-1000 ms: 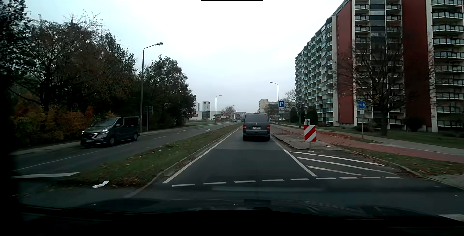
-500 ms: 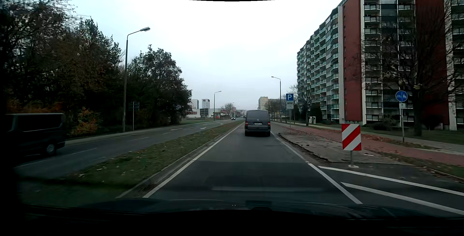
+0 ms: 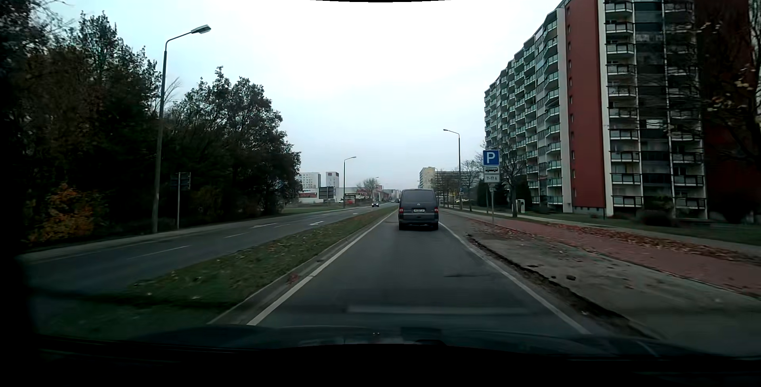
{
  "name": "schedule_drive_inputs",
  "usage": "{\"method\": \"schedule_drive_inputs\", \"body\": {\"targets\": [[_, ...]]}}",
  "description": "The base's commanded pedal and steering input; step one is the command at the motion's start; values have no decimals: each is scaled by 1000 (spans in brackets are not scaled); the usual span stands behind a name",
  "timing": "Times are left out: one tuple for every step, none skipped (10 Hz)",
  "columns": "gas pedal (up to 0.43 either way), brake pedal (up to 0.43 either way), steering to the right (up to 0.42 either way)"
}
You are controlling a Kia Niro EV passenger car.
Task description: Follow the waypoints while adhering to traffic rules and regulations
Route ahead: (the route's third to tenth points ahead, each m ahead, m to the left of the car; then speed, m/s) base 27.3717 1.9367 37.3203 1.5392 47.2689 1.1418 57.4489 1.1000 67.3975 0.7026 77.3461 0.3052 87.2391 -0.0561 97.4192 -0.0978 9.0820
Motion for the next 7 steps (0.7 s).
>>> {"method": "schedule_drive_inputs", "body": {"targets": [[228,0,8],[228,0,7],[228,0,7],[228,0,6],[228,0,5],[228,0,5],[228,0,5]]}}
